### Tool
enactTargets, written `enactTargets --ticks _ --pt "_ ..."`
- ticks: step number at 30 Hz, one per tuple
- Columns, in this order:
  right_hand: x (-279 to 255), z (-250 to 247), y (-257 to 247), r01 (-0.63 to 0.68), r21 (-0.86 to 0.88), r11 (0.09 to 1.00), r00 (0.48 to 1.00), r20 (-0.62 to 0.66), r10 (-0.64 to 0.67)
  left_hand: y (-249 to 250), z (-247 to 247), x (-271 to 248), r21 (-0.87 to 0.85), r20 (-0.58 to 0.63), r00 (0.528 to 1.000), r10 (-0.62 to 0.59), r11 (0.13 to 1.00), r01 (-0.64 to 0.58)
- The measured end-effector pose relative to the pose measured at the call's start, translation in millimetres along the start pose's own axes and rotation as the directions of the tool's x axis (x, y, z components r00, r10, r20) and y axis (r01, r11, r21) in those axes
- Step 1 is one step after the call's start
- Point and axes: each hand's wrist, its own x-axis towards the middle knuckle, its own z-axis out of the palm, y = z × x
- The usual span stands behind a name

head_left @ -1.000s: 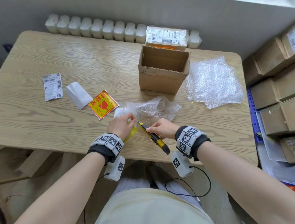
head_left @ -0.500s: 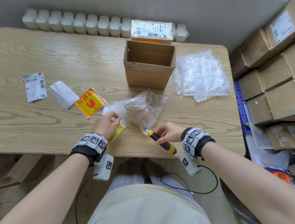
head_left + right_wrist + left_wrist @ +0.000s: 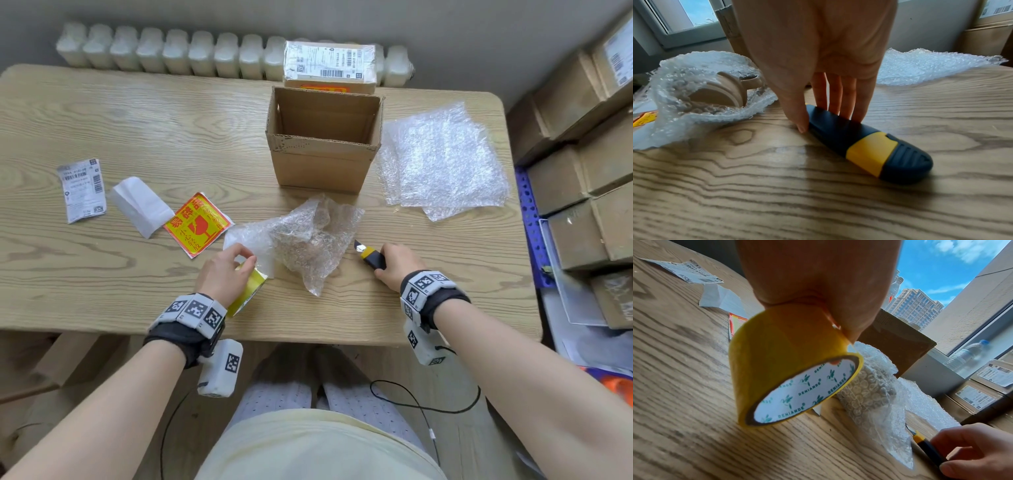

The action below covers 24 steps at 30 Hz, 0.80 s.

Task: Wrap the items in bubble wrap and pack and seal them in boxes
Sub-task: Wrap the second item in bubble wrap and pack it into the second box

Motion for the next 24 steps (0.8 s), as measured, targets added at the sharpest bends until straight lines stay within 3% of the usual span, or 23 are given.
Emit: enactTargets --ticks 5,8,10,12,14,16,18,24 --pt "2 4 -2 -0.02 -0.034 0.999 1.0 -0.014 0.02 3 -2 1 -0.001 -0.002 1.0 0.01 1.0 -0.01" --pt "-4 4 -15 0.053 0.082 0.995 0.977 -0.212 -0.035 4 -4 2 -0.006 0.003 1.0 0.019 1.0 -0.019" --pt "-9 3 -35 0.224 0.112 0.968 0.888 -0.432 -0.156 4 -4 2 -0.005 0.003 1.0 0.021 1.0 -0.021" --pt "-13 1 -61 0.441 0.027 0.897 0.773 -0.52 -0.364 5 -5 1 -0.006 0.011 1.0 0.026 1.0 -0.026" --pt "-12 6 -85 0.606 -0.126 0.786 0.67 -0.452 -0.589 6 -6 0 -0.008 0.021 0.999 0.034 0.999 -0.034" --pt "-6 16 -101 0.664 -0.244 0.707 0.626 -0.335 -0.704 7 -7 0 -0.017 0.017 0.999 0.043 0.999 -0.043" --pt "-1 24 -108 0.663 -0.281 0.694 0.633 -0.283 -0.72 6 -8 0 -0.031 0.024 0.998 0.053 0.998 -0.053" --pt "6 23 -106 0.624 -0.268 0.734 0.677 -0.283 -0.679 -10 -18 3 0.026 0.06 0.998 0.025 0.999 -0.027"
